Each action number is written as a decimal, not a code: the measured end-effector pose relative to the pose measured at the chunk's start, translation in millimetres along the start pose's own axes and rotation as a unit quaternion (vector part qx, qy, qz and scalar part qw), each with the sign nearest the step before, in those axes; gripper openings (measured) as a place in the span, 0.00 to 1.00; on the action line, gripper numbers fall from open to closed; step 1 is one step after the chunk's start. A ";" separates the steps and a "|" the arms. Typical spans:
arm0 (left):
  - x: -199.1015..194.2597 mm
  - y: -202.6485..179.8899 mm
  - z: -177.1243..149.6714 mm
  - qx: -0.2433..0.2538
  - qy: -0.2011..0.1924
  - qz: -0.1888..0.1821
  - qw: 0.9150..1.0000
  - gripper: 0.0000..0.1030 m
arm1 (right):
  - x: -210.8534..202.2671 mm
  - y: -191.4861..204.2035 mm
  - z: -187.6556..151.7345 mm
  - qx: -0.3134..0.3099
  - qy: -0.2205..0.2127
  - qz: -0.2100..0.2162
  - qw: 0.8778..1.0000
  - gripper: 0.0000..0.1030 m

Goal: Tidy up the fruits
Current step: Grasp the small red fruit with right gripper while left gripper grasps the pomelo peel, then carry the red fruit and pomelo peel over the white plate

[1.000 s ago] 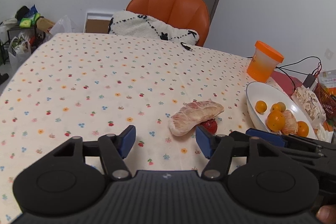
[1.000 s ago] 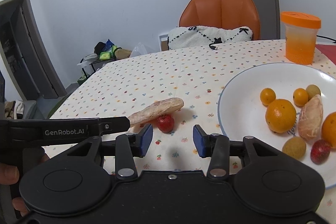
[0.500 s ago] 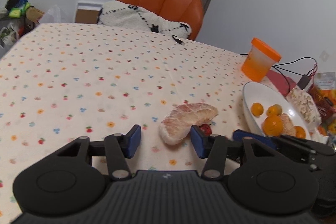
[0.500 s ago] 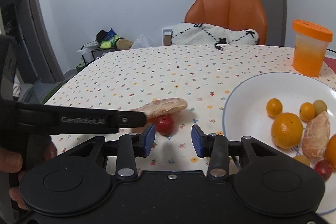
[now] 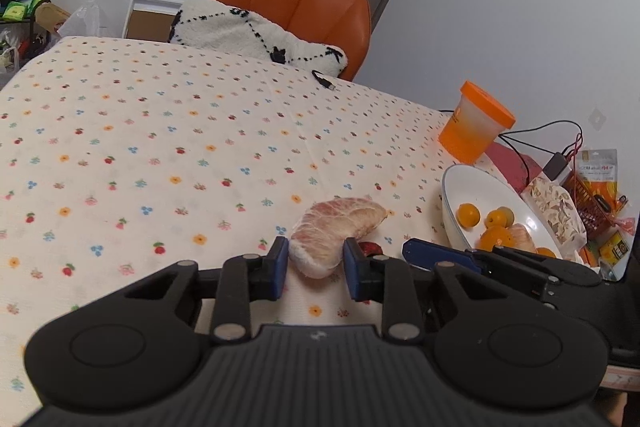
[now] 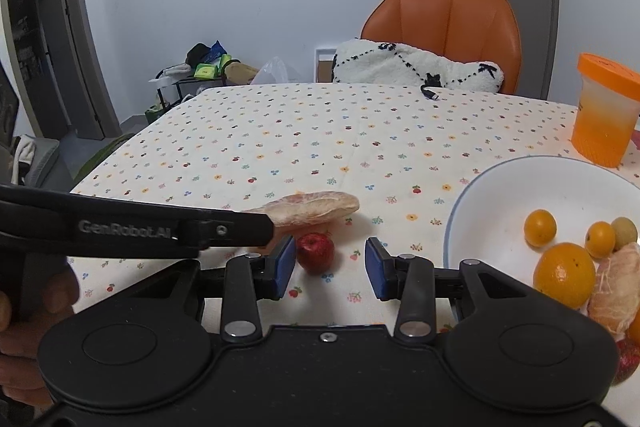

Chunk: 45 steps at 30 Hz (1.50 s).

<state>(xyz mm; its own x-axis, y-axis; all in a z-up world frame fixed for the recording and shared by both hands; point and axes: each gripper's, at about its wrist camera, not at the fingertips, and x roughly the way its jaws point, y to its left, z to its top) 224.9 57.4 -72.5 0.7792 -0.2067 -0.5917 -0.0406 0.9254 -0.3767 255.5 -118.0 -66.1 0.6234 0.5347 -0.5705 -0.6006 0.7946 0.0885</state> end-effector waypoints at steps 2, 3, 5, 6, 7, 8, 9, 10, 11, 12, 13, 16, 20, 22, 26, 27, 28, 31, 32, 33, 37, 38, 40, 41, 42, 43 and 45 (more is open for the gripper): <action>-4.3 2.9 0.8 -0.003 -0.004 0.003 1.000 0.27 | 1.5 1.9 1.0 -0.005 0.000 -0.001 1.000 0.39; -6.6 4.3 1.5 -0.004 -0.006 0.005 1.000 0.27 | 1.9 3.3 1.7 -0.006 0.000 0.002 1.000 0.39; -11.4 7.0 2.3 -0.006 -0.013 0.012 1.000 0.26 | 2.9 6.6 2.1 -0.006 0.001 0.008 1.000 0.39; -13.8 9.1 2.7 -0.008 -0.016 0.014 1.000 0.26 | 3.8 8.5 1.8 -0.009 0.002 0.008 1.000 0.39; -15.6 11.0 2.8 -0.010 -0.017 0.015 1.000 0.26 | 5.1 10.2 1.5 -0.011 0.003 0.008 1.000 0.39; -17.0 13.1 3.2 -0.013 -0.018 0.017 1.000 0.26 | 6.6 11.4 1.1 -0.012 0.004 0.007 1.000 0.39; -18.4 14.8 2.8 -0.015 -0.019 0.018 1.000 0.26 | 8.1 12.2 0.7 -0.011 0.004 0.007 1.000 0.38; -19.6 16.2 2.3 -0.017 -0.020 0.019 0.999 0.26 | 9.9 13.0 0.3 -0.011 0.005 0.004 1.000 0.38; -20.5 17.7 1.9 -0.019 -0.020 0.020 0.999 0.26 | 11.8 14.3 -0.2 -0.014 0.005 -0.003 1.000 0.38; -21.5 19.3 1.2 -0.022 -0.021 0.021 0.999 0.26 | 13.6 15.4 -0.8 -0.018 0.005 -0.010 1.000 0.38; -22.4 20.3 0.8 -0.024 -0.021 0.022 0.999 0.26 | 15.1 15.8 -1.3 -0.018 0.005 -0.012 1.000 0.36; -25.8 21.8 0.8 -0.027 -0.024 0.026 0.999 0.26 | 16.8 16.1 -2.1 -0.018 0.004 -0.017 1.000 0.24; -29.0 20.7 0.5 -0.029 -0.028 0.026 0.999 0.26 | 11.8 14.6 -1.9 -0.010 0.000 -0.009 1.000 0.21; -30.3 19.7 0.2 -0.028 -0.029 0.023 0.999 0.26 | 8.0 15.4 -2.2 -0.011 -0.004 -0.009 1.000 0.21; -33.1 16.9 -0.2 -0.026 -0.035 0.027 0.999 0.25 | -0.4 13.6 -1.6 -0.007 -0.011 -0.006 1.000 0.21; -33.9 15.7 -0.1 -0.024 -0.037 0.027 0.999 0.25 | -2.2 13.0 -1.1 -0.006 -0.014 -0.006 1.000 0.21; -34.6 14.8 0.3 -0.023 -0.039 0.025 0.999 0.25 | -4.6 12.3 -0.5 -0.005 -0.016 -0.006 1.000 0.21; -37.2 10.8 1.2 -0.019 -0.043 0.021 0.999 0.25 | -10.7 11.5 0.3 -0.004 -0.023 -0.006 1.000 0.21; -38.3 9.2 1.6 -0.017 -0.046 0.021 0.999 0.25 | -12.7 10.8 0.8 -0.003 -0.025 -0.006 1.000 0.21; -39.5 7.8 2.2 -0.016 -0.048 0.021 0.998 0.25 | -14.8 9.8 1.3 -0.001 -0.027 -0.005 1.000 0.21; -44.7 1.7 6.6 -0.012 -0.056 0.021 0.998 0.25 | -26.1 5.4 4.7 0.005 -0.043 -0.006 0.999 0.21; -46.1 -0.5 7.6 -0.010 -0.059 0.021 0.998 0.25 | -29.7 3.5 6.1 0.008 -0.048 -0.006 0.999 0.21; -48.7 -5.7 10.1 -0.004 -0.066 0.018 0.998 0.25 | -36.4 -0.8 8.7 0.015 -0.057 -0.006 0.998 0.21; -49.5 -8.6 11.5 -0.002 -0.069 0.016 0.998 0.25 | -39.5 -3.0 9.8 0.016 -0.061 -0.009 0.998 0.21; -49.9 -12.0 12.9 0.002 -0.070 0.014 0.997 0.25 | -42.2 -5.2 10.6 0.017 -0.065 -0.013 0.998 0.21; -50.0 -15.0 13.9 0.005 -0.072 0.012 0.997 0.25 | -44.4 -7.7 10.8 0.019 -0.067 -0.016 0.997 0.21; -49.9 -21.2 16.2 0.009 -0.074 0.008 0.997 0.25 | -49.2 -13.8 11.3 0.023 -0.072 -0.022 0.997 0.21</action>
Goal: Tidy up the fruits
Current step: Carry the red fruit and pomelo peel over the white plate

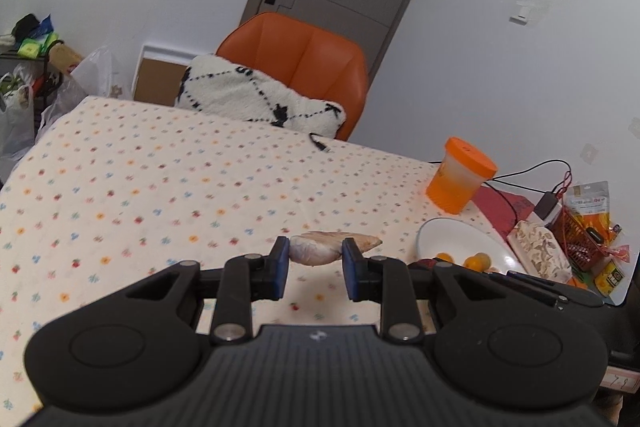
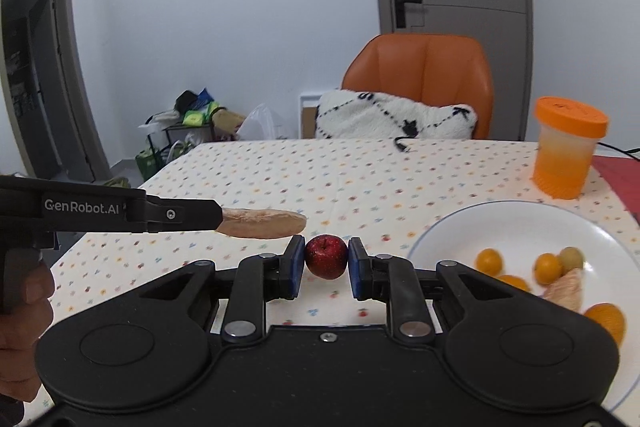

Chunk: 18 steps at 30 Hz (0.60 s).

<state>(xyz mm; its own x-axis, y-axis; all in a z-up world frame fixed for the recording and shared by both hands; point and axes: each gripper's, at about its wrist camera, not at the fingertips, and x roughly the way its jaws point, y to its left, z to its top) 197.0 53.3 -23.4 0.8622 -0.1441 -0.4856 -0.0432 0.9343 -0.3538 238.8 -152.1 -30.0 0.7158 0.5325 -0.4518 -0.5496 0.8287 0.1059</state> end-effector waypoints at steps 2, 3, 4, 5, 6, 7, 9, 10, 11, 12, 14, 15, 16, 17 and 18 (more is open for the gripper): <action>0.7 -6.8 2.0 0.005 -0.002 -0.005 1.000 0.25 | -4.5 -6.9 1.2 0.004 -0.004 -0.008 1.000 0.21; 1.4 -10.3 2.7 0.007 -0.003 -0.008 1.000 0.25 | -6.9 -9.5 1.0 0.006 -0.006 -0.011 1.000 0.21; 3.0 -13.8 3.1 0.009 -0.003 -0.011 1.000 0.25 | -9.1 -13.2 1.2 0.009 -0.009 -0.015 1.000 0.21; 4.0 -17.6 3.6 0.012 -0.003 -0.015 1.000 0.25 | -10.8 -16.6 1.4 0.011 -0.011 -0.019 1.000 0.21; 5.1 -21.5 3.9 0.014 -0.003 -0.018 1.000 0.25 | -13.4 -19.8 1.3 0.013 -0.013 -0.023 1.000 0.21; 6.2 -25.1 3.6 0.017 -0.003 -0.021 1.000 0.25 | -15.5 -23.8 1.6 0.015 -0.014 -0.027 0.999 0.21; 8.6 -32.9 3.8 0.021 -0.004 -0.027 0.999 0.25 | -18.7 -32.3 1.8 0.019 -0.017 -0.035 0.999 0.21; 9.9 -36.6 3.7 0.023 -0.004 -0.031 0.999 0.25 | -20.8 -35.9 1.8 0.021 -0.019 -0.039 0.999 0.21; 11.5 -40.2 3.5 0.025 -0.004 -0.034 0.999 0.25 | -22.6 -39.7 1.8 0.022 -0.020 -0.043 0.999 0.21; 13.1 -43.6 3.4 0.027 -0.003 -0.036 0.999 0.25 | -24.4 -43.3 1.6 0.024 -0.022 -0.047 0.998 0.21; 16.1 -50.0 2.7 0.029 -0.002 -0.041 0.999 0.25 | -28.4 -50.5 0.7 0.028 -0.024 -0.054 0.998 0.21; 17.8 -53.1 2.3 0.031 0.000 -0.042 0.999 0.25 | -30.5 -54.1 0.4 0.030 -0.025 -0.058 0.998 0.21; 19.3 -55.9 1.9 0.033 0.001 -0.044 0.998 0.25 | -32.2 -57.8 0.0 0.032 -0.026 -0.062 0.997 0.21; 21.0 -58.4 1.4 0.034 0.002 -0.046 0.998 0.25 | -34.1 -61.4 -0.3 0.034 -0.027 -0.066 0.997 0.21; 22.6 -61.0 1.0 0.035 0.003 -0.048 0.998 0.25 | -35.4 -65.0 -1.1 0.036 -0.027 -0.068 0.997 0.21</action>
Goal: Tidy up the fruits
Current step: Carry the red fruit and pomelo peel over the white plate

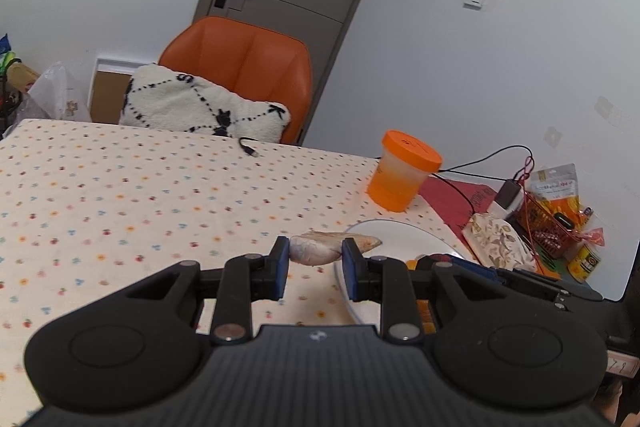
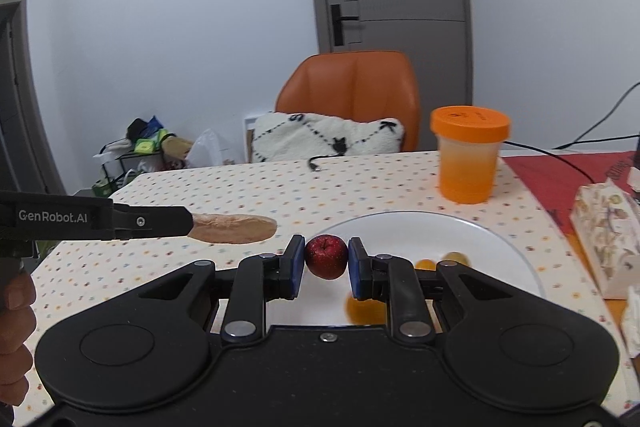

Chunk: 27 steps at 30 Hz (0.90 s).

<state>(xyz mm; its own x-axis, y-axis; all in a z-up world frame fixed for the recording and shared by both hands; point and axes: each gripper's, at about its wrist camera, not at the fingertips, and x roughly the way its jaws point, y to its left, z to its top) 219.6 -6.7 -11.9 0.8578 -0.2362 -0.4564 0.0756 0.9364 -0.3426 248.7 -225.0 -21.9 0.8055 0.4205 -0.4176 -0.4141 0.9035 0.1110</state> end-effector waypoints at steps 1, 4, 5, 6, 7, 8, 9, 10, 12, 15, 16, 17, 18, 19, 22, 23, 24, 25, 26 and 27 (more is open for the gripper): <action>1.8 -2.5 -0.3 0.001 0.001 -0.002 1.000 0.25 | -1.1 -3.5 -0.4 0.002 -0.001 -0.003 1.000 0.21; 7.4 -9.8 -1.6 0.005 0.004 -0.006 1.000 0.25 | -5.0 -14.6 -0.9 0.008 -0.004 -0.012 1.000 0.21; 9.2 -11.8 -2.1 0.006 0.005 -0.006 1.000 0.25 | -5.7 -18.9 -1.4 0.011 -0.005 -0.015 1.000 0.21; 11.3 -13.9 -2.4 0.007 0.006 -0.007 1.000 0.25 | -6.3 -22.7 -1.8 0.013 -0.005 -0.018 1.000 0.21; 12.9 -16.0 -3.1 0.007 0.006 -0.006 1.000 0.25 | -6.8 -26.5 -2.4 0.015 -0.006 -0.022 1.000 0.21; 14.9 -17.8 -3.4 0.006 0.007 -0.006 1.000 0.25 | -7.9 -30.0 -3.0 0.018 -0.006 -0.024 1.000 0.21; 16.8 -19.0 -3.9 0.005 0.009 -0.006 1.000 0.25 | -8.6 -33.3 -3.5 0.020 -0.006 -0.027 0.999 0.21; 19.0 -20.1 -4.6 0.004 0.010 -0.006 1.000 0.25 | -9.5 -36.4 -4.0 0.021 -0.006 -0.030 0.999 0.21; 23.7 -23.6 -5.6 0.004 0.012 -0.004 1.000 0.25 | -11.1 -42.1 -5.4 0.024 -0.007 -0.036 0.999 0.21; 30.9 -29.1 -7.3 0.003 0.017 -0.003 1.000 0.25 | -12.5 -51.7 -7.7 0.029 -0.007 -0.044 0.999 0.21; 33.1 -31.4 -8.1 0.003 0.018 -0.002 1.000 0.25 | -13.1 -54.9 -8.4 0.031 -0.007 -0.047 0.998 0.21; 35.1 -33.2 -9.0 0.003 0.019 -0.001 1.000 0.25 | -13.6 -58.4 -9.3 0.034 -0.006 -0.049 0.998 0.21; 36.9 -35.0 -9.7 0.003 0.018 0.000 1.000 0.25 | -13.7 -61.8 -10.2 0.036 -0.006 -0.050 0.998 0.21; 38.6 -36.7 -10.5 0.004 0.018 0.002 1.000 0.25 | -14.0 -64.7 -11.0 0.038 -0.006 -0.052 0.998 0.21; 44.3 -41.2 -12.7 0.003 0.016 0.011 1.000 0.25 | -13.5 -72.1 -13.5 0.045 -0.004 -0.055 0.997 0.21; 46.7 -42.4 -13.6 0.003 0.017 0.014 1.000 0.25 | -13.1 -74.3 -14.7 0.047 -0.004 -0.056 0.997 0.21; 49.1 -43.6 -14.5 0.002 0.017 0.018 1.000 0.25 | -13.1 -76.5 -15.7 0.049 -0.003 -0.056 0.997 0.21; 51.6 -44.7 -15.6 0.001 0.018 0.021 1.000 0.25 | -12.7 -78.5 -16.8 0.051 -0.003 -0.057 0.997 0.21; 54.1 -46.1 -16.8 -0.001 0.019 0.025 1.000 0.25 | -12.4 -80.5 -17.7 0.053 -0.002 -0.057 0.997 0.21; 56.3 -47.3 -17.9 -0.003 0.021 0.028 0.999 0.25 | -11.9 -82.3 -18.7 0.055 -0.001 -0.058 0.997 0.21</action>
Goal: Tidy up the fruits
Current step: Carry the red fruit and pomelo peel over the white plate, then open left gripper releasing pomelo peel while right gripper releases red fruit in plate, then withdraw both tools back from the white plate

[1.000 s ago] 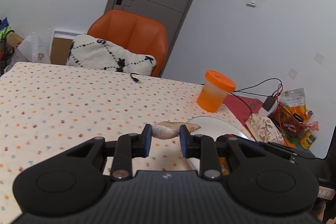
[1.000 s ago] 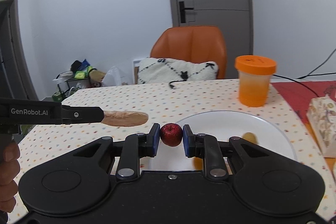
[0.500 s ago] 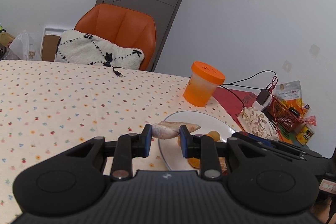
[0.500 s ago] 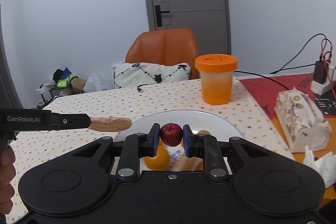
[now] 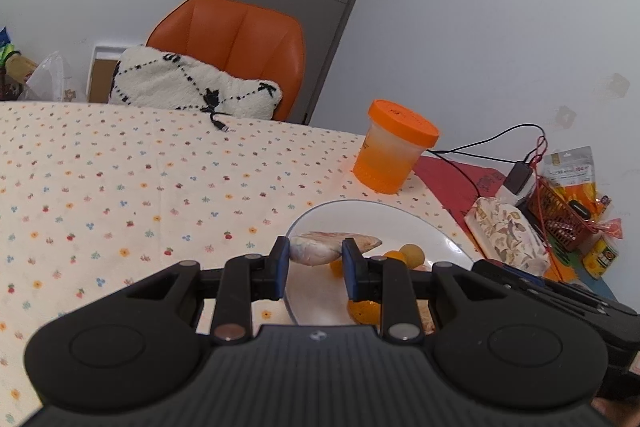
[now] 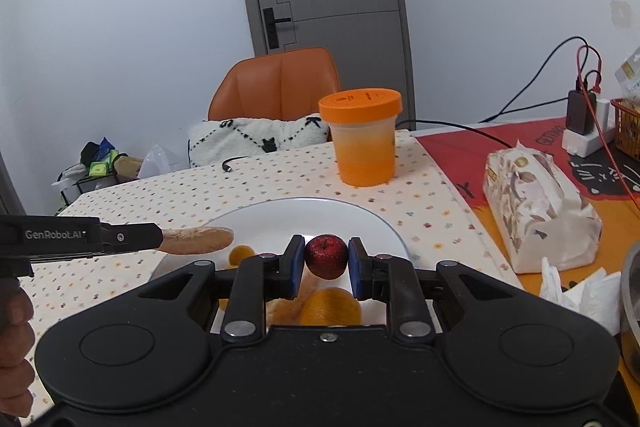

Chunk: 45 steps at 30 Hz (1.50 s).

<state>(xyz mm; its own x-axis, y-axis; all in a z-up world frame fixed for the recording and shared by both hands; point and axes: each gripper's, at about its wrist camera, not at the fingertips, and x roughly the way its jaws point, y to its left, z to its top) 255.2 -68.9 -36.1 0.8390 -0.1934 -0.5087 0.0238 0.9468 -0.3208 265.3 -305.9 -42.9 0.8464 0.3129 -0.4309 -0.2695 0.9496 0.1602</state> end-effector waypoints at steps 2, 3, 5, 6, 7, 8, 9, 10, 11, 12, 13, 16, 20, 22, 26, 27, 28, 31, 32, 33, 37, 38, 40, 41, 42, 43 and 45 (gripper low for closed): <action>5.1 -4.1 -1.8 0.004 0.009 0.003 1.000 0.26 | 0.5 -4.0 -1.2 0.004 0.001 -0.001 1.000 0.21; 8.0 -6.8 -2.8 0.009 0.018 0.001 1.000 0.26 | 0.7 -6.2 -1.5 0.006 0.001 -0.001 1.000 0.21; 11.9 -11.5 -5.1 0.023 0.030 0.003 0.999 0.30 | 1.4 -10.1 -1.6 0.010 0.001 -0.004 1.000 0.21; 12.6 -13.4 -6.0 0.030 0.034 0.008 0.999 0.32 | 1.8 -12.1 -1.5 0.012 0.001 -0.005 1.000 0.21; 12.8 -14.2 -6.7 0.033 0.036 0.014 0.999 0.38 | 2.4 -13.9 -1.3 0.014 0.000 -0.006 1.000 0.21; 12.3 -13.6 -6.8 0.031 0.036 0.016 0.999 0.48 | 2.8 -15.5 -1.0 0.016 0.000 -0.007 1.000 0.21; 11.1 -12.0 -6.2 0.028 0.033 0.016 0.999 0.53 | 3.8 -16.6 -0.8 0.017 -0.001 -0.007 1.000 0.21; 9.5 -10.5 -5.4 0.026 0.029 0.018 0.999 0.59 | 4.5 -17.2 -0.6 0.018 -0.001 -0.007 1.000 0.21; 7.9 -9.9 -4.5 0.025 0.025 0.019 0.999 0.60 | 5.3 -17.6 -0.4 0.018 -0.001 -0.007 1.000 0.21; 6.3 -9.2 -3.5 0.026 0.022 0.020 0.999 0.60 | 6.4 -17.8 -0.3 0.019 -0.001 -0.006 1.000 0.21; 5.0 -8.7 -2.5 0.028 0.020 0.023 0.999 0.61 | 7.7 -17.7 0.1 0.019 -0.001 -0.005 1.000 0.21; 2.6 -7.2 0.2 0.029 0.018 0.027 0.999 0.63 | 10.4 -16.4 2.0 0.018 -0.003 -0.001 1.000 0.21; -1.2 -4.3 0.7 0.033 0.019 0.031 0.999 0.71 | 12.7 -13.9 3.5 0.012 -0.007 -0.006 1.000 0.33; -2.5 -2.9 1.0 0.036 0.021 0.032 0.999 0.77 | 11.2 -13.2 3.2 0.011 -0.011 -0.010 1.000 0.40; -5.9 -1.2 1.6 0.040 0.024 0.031 0.998 0.82 | 7.2 -15.5 2.4 0.019 -0.011 -0.011 1.000 0.43; -6.3 -1.2 1.7 0.041 0.026 0.031 0.998 0.83 | 6.1 -16.2 1.8 0.021 -0.010 -0.012 1.000 0.43; -7.0 -0.7 1.8 0.041 0.028 0.031 0.998 0.84 | 4.8 -16.9 1.2 0.023 -0.010 -0.013 1.000 0.43; -9.2 1.6 1.6 0.040 0.031 0.033 0.998 0.87 | 0.6 -19.0 -0.3 0.028 -0.008 -0.013 1.000 0.47; -10.0 2.3 1.4 0.039 0.032 0.036 0.998 0.88 | -0.8 -19.4 -0.9 0.028 -0.007 -0.012 0.999 0.49; -11.1 2.8 0.9 0.037 0.033 0.038 0.998 0.88 | -1.8 -19.4 -1.5 0.029 -0.005 -0.012 0.999 0.49; -15.1 7.6 0.3 0.029 0.037 0.047 0.998 0.89 | -7.2 -16.5 -2.9 0.029 0.002 -0.005 1.000 0.50; -16.2 8.7 0.2 0.026 0.039 0.051 0.998 0.89 | -8.8 -15.0 -3.1 0.029 0.003 -0.003 1.000 0.52; -20.0 11.0 0.0 0.020 0.039 0.052 0.998 0.89 | -12.2 -11.9 -3.3 0.028 0.005 0.001 1.000 0.57; -22.1 11.5 0.0 0.019 0.038 0.054 0.998 0.89 | -14.0 -10.3 -3.4 0.026 0.004 0.002 1.000 0.59; -24.3 11.6 0.0 0.019 0.038 0.056 0.998 0.89 | -15.7 -8.5 -3.6 0.024 0.005 0.003 1.000 0.60; -26.5 12.3 -0.1 0.018 0.037 0.059 0.997 0.89 | -17.3 -6.6 -4.0 0.023 0.006 0.004 1.000 0.60; -31.5 13.8 -0.7 0.016 0.036 0.063 0.997 0.89 | -21.3 -3.6 -5.0 0.023 0.009 0.008 1.000 0.63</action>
<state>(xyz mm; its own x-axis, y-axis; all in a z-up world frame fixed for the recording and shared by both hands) 228.7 -50.0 -25.1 0.7955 -0.0898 -0.5993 -0.0608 0.9722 -0.2263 245.9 -315.9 -38.8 0.8331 0.3294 -0.4444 -0.2621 0.9425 0.2074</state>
